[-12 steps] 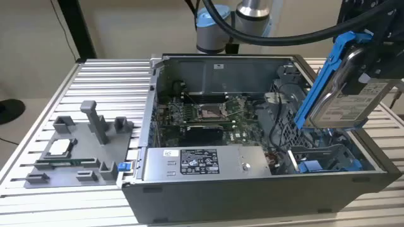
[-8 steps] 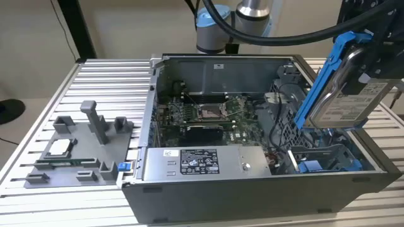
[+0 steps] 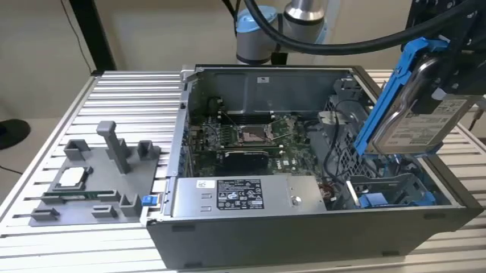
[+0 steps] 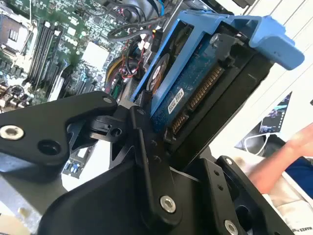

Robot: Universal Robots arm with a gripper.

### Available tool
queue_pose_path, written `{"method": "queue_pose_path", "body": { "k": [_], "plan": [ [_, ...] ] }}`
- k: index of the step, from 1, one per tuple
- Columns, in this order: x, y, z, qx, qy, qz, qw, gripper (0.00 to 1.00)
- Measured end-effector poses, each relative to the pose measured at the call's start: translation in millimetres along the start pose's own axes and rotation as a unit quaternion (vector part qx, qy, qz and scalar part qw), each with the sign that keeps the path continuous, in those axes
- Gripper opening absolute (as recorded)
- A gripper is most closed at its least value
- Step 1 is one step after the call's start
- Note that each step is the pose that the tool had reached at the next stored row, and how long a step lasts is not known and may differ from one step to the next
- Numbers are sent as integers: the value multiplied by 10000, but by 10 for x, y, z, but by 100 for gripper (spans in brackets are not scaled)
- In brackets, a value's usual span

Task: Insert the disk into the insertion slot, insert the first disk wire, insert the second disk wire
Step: 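Insert the disk into the insertion slot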

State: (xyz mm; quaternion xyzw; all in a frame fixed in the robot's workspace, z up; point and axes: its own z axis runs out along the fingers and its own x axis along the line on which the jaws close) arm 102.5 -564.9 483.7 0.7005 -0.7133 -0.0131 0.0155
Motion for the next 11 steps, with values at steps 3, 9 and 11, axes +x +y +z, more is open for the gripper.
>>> {"method": "queue_pose_path", "body": {
  "k": [3,9,11],
  "plan": [
    [64,-20,2,-28,-2,1,10000,0],
    [178,-84,0,-87,0,0,10000,0],
    [188,-95,0,-92,0,0,10000,0]
  ]
}}
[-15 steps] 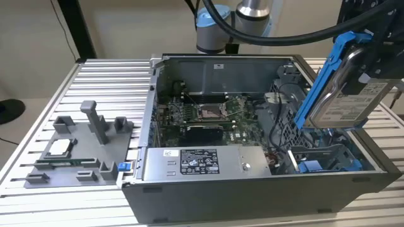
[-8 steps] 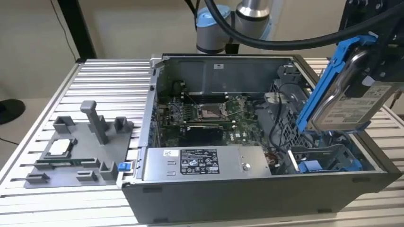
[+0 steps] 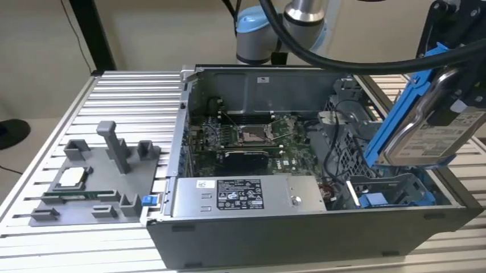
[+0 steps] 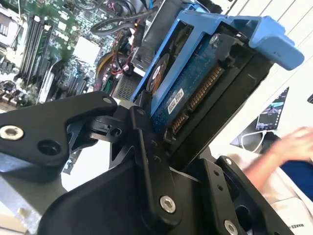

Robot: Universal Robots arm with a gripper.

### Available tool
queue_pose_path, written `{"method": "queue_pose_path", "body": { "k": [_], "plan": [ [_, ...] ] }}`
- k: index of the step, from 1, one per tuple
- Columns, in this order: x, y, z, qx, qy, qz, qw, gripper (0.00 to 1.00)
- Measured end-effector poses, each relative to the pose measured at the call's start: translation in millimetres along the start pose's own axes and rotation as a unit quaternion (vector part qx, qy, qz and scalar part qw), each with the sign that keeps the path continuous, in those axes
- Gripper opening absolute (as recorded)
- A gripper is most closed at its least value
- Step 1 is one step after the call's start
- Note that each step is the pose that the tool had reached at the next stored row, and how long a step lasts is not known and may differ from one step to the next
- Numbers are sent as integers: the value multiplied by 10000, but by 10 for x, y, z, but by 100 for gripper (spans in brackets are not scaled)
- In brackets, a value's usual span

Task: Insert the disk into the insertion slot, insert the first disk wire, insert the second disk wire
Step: 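Insert the disk into the insertion slot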

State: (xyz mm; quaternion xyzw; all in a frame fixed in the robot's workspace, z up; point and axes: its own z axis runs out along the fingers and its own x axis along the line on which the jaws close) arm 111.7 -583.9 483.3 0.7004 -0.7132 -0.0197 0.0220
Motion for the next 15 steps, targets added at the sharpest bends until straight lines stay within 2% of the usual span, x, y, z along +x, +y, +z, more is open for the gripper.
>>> {"method": "queue_pose_path", "body": {
  "k": [12,15],
  "plan": [
    [26,-25,2,-15,0,0,10000,0],
    [31,-34,29,-15,1,1,10000,0]
  ]
}}
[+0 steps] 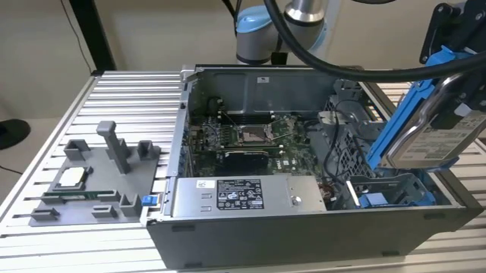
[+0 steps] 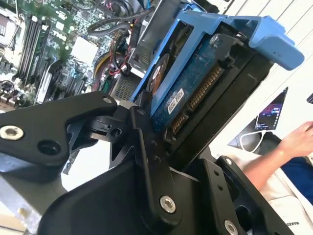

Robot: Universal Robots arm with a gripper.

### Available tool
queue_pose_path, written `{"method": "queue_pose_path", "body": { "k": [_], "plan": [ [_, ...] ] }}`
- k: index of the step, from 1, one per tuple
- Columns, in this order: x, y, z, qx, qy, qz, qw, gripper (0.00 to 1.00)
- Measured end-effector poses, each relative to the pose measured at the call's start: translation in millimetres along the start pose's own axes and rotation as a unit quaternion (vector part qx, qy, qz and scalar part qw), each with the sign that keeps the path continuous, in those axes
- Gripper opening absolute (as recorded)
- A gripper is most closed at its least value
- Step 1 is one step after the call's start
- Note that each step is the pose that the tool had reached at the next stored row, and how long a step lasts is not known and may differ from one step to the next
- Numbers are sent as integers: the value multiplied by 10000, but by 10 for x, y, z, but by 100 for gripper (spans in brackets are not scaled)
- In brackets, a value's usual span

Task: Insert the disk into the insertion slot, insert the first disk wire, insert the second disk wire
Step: 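Insert the disk into the insertion slot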

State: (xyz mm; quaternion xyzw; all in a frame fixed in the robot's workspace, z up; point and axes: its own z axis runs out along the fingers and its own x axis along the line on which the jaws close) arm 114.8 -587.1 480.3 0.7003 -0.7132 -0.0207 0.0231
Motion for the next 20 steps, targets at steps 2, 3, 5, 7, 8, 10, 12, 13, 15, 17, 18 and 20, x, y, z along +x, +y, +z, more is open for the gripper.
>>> {"method": "queue_pose_path", "body": {
  "k": [2,3,5,7,8,10,12,13,15,17,18,20],
  "plan": [
    [0,-7,34,0,0,3,10000,0],
    [0,-11,52,0,-1,6,10000,0],
    [-1,-24,88,0,-2,8,10000,0],
    [-2,-32,124,0,-1,9,10000,0],
    [-3,-36,141,0,-1,10,10000,0],
    [-4,-45,178,0,-2,9,10000,0],
    [-5,-56,214,0,-2,9,10000,0],
    [-6,-60,231,0,-1,9,10000,0],
    [-8,-69,267,0,-1,10,10000,0],
    [-10,-76,301,0,-1,9,10000,0],
    [-12,-78,318,0,-2,9,10000,0],
    [-26,-81,354,0,-3,9,10000,0]
  ]
}}
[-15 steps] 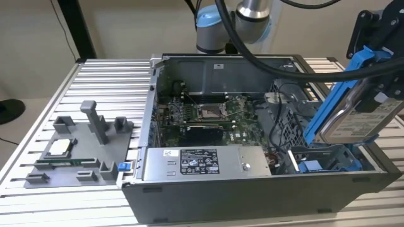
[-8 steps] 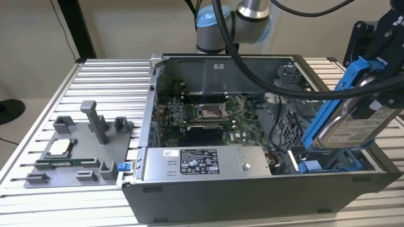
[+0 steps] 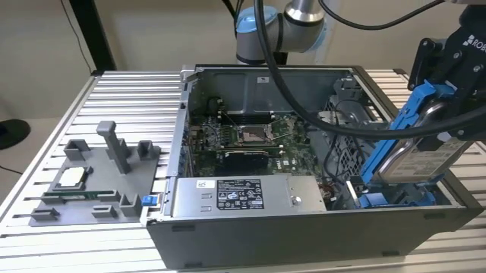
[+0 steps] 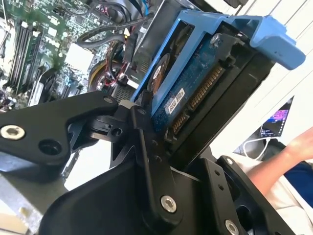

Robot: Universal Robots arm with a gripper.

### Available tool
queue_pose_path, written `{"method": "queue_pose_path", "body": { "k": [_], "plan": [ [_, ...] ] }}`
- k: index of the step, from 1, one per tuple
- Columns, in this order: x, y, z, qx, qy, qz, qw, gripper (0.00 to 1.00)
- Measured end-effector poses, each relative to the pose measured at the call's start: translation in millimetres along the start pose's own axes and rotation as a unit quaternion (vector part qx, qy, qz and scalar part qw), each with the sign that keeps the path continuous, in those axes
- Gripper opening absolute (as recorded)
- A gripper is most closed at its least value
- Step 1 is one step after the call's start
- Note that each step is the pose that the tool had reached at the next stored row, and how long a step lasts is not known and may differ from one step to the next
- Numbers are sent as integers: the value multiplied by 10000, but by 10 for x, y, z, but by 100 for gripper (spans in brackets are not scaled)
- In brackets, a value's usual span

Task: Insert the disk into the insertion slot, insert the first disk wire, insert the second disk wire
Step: 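Insert the disk into the insertion slot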

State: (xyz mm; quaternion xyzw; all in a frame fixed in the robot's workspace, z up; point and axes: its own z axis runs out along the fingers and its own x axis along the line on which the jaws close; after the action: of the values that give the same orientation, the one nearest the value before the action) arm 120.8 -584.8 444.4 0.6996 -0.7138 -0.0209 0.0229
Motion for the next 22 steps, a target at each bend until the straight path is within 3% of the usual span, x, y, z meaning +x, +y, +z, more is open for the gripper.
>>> {"method": "queue_pose_path", "body": {
  "k": [5,22],
  "plan": [
    [-70,-4,90,0,1,0,10000,0],
    [-79,-84,320,0,0,15,10000,0]
  ]
}}
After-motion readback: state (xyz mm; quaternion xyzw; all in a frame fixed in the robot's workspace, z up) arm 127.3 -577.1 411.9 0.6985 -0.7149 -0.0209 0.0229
